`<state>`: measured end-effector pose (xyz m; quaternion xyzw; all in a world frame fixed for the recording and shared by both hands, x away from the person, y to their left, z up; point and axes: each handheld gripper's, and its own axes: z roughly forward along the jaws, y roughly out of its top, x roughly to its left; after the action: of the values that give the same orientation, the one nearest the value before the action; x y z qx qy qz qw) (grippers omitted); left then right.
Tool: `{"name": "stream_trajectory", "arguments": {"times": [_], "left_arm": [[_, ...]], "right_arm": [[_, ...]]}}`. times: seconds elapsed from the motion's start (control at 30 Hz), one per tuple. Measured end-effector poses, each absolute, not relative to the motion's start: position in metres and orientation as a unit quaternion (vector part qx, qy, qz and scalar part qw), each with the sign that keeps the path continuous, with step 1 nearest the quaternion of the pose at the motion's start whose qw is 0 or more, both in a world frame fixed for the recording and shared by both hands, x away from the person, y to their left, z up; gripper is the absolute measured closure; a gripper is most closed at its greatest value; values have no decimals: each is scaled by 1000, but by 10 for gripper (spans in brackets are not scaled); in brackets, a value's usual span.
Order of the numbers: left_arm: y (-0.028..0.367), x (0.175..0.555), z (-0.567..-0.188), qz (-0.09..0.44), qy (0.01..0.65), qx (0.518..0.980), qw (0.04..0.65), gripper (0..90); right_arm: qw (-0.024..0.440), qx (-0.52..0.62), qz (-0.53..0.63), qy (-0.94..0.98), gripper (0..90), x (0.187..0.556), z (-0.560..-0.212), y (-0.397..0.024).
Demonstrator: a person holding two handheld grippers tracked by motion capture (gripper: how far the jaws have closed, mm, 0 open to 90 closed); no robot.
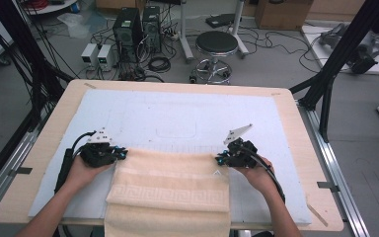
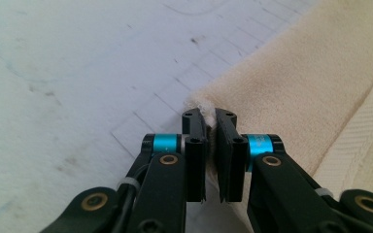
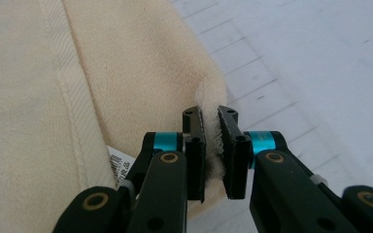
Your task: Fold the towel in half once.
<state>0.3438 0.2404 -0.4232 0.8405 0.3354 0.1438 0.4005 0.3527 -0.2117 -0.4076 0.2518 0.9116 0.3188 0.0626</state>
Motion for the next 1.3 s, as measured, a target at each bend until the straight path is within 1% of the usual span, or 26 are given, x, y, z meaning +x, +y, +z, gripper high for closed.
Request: {"name": "stream_trajectory", "arguments": {"times": [0.07, 0.2, 0.37, 0.47, 0.57, 0.63, 0.7, 0.77, 0.9, 0.97, 1.0, 1.03, 1.07, 1.13, 1.17, 1.2, 1.3], "left_arm": [[240, 349, -421, 154, 346, 830, 409, 832], [239, 364, -419, 153, 372, 816, 415, 832], [232, 392, -414, 162, 399, 809, 401, 832], [229, 407, -404, 156, 404, 808, 399, 832], [230, 420, -393, 164, 413, 801, 401, 832], [229, 428, -386, 175, 418, 796, 401, 832], [228, 435, -379, 181, 418, 795, 400, 832], [226, 442, -371, 187, 421, 793, 398, 832], [224, 455, -357, 199, 423, 782, 413, 832], [226, 459, -357, 196, 427, 777, 419, 829], [227, 460, -358, 189, 427, 779, 417, 816], [228, 461, -360, 190, 430, 782, 409, 779], [230, 461, -362, 189, 434, 784, 401, 717], [233, 459, -366, 191, 436, 785, 397, 611], [234, 457, -368, 190, 436, 783, 400, 572], [236, 455, -371, 186, 433, 784, 404, 553], [237, 449, -380, 176, 424, 793, 400, 527]], "right_arm": [[76, 255, 318, 910, 830, 358, -405, -210], [91, 270, 304, 909, 838, 374, -400, -209], [106, 288, 289, 907, 838, 402, -394, -205], [104, 302, 286, 904, 838, 421, -388, -206], [99, 318, 305, 892, 838, 438, -381, -210], [110, 322, 319, 884, 839, 446, -376, -212], [106, 336, 328, 876, 839, 455, -370, -214], [122, 335, 335, 872, 839, 462, -363, -215], [133, 346, 337, 865, 839, 476, -345, -216], [138, 348, 358, 855, 825, 480, -338, -218], [135, 352, 366, 851, 776, 482, -339, -219], [136, 354, 366, 850, 680, 483, -342, -218], [140, 361, 355, 851, 634, 484, -345, -218], [120, 371, 354, 850, 549, 486, -353, -219], [106, 374, 351, 852, 545, 487, -356, -220], [100, 368, 347, 857, 531, 486, -359, -219], [121, 347, 351, 861, 535, 476, -368, -217]]}}
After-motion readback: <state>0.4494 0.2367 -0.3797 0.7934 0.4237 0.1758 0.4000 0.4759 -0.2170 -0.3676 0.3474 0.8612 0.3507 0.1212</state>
